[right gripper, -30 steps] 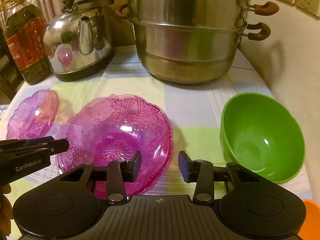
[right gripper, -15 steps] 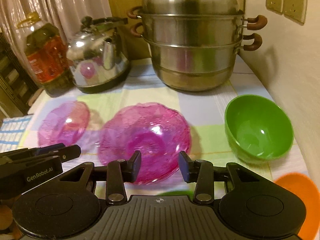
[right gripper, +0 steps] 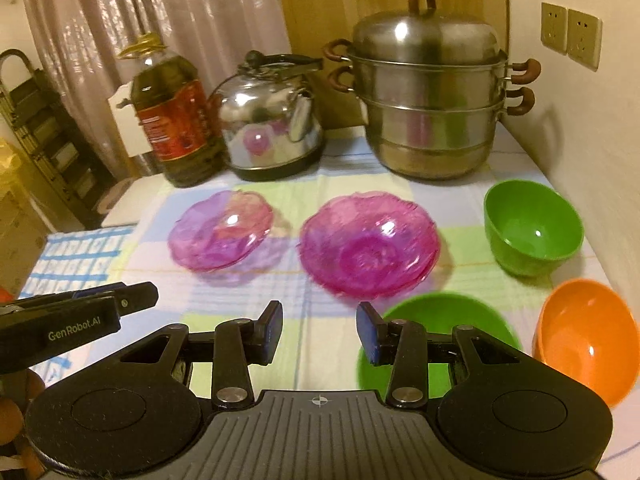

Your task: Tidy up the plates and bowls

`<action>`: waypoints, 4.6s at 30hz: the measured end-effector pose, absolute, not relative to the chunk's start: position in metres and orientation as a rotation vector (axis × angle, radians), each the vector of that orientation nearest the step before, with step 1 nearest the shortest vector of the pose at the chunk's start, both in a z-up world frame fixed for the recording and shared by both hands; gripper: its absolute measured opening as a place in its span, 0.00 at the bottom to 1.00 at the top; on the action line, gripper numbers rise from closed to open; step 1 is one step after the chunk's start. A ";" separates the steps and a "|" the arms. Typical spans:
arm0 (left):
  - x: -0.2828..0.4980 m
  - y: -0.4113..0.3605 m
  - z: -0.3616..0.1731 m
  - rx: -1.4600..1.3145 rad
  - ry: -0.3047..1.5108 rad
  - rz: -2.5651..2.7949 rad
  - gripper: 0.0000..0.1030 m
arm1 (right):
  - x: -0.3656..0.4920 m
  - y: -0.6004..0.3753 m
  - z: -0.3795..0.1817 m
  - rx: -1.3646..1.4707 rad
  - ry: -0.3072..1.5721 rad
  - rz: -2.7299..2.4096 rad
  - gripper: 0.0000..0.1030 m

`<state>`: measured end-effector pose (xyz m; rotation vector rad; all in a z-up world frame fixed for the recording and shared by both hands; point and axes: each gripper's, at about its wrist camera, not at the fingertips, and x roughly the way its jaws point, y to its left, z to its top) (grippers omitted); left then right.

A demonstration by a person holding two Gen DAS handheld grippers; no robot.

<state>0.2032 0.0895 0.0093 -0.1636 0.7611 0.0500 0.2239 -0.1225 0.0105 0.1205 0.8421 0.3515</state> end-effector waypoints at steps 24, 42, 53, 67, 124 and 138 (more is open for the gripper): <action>0.147 0.117 0.024 -0.186 0.757 0.094 0.27 | 0.172 -0.090 0.017 0.091 0.850 0.392 0.40; 0.202 0.162 -0.020 -0.249 0.779 0.146 0.27 | 0.216 -0.069 -0.024 0.174 0.874 0.393 0.40; 0.276 0.198 -0.059 -0.294 0.775 0.175 0.28 | 0.288 -0.034 -0.056 0.252 0.843 0.418 0.40; 0.354 0.228 -0.106 -0.315 0.810 0.183 0.28 | 0.373 -0.002 -0.106 0.283 0.922 0.405 0.40; 0.332 0.209 -0.086 -0.301 0.820 0.179 0.11 | 0.367 0.000 -0.099 0.212 0.926 0.443 0.14; 0.265 0.134 -0.049 -0.261 0.805 0.115 0.11 | 0.289 -0.070 -0.057 0.200 0.882 0.381 0.14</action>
